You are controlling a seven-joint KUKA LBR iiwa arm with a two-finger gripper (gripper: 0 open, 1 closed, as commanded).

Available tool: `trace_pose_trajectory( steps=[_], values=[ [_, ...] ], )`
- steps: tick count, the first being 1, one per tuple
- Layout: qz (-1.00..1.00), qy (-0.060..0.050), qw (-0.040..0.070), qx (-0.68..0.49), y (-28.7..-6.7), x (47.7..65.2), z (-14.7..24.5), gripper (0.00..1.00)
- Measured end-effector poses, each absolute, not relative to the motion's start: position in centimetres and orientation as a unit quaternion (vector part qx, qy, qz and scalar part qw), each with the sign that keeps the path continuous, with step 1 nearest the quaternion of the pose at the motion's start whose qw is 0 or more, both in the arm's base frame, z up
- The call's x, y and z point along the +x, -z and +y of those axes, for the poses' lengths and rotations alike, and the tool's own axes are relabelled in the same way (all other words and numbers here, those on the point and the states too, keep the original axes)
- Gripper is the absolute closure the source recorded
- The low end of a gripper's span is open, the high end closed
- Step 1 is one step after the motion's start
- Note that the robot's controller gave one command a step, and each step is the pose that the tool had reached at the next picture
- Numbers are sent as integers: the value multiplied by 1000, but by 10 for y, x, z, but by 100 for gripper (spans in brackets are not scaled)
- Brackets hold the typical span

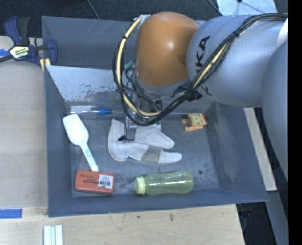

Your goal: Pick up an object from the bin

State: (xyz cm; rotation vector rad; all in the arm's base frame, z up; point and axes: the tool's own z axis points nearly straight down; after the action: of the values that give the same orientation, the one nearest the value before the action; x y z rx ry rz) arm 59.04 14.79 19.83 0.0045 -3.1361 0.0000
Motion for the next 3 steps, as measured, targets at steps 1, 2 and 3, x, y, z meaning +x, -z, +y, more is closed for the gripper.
trace_pose_trajectory(
  steps=[1, 2, 3],
  values=[
    [-1000, 1, -1, 0, -203, 592, 147, 0],
    [-1000, 1, -5, 24, -167, 587, 131, 0],
    [-1000, 0, 0, 10, -140, 595, 104, 0]
  ],
)
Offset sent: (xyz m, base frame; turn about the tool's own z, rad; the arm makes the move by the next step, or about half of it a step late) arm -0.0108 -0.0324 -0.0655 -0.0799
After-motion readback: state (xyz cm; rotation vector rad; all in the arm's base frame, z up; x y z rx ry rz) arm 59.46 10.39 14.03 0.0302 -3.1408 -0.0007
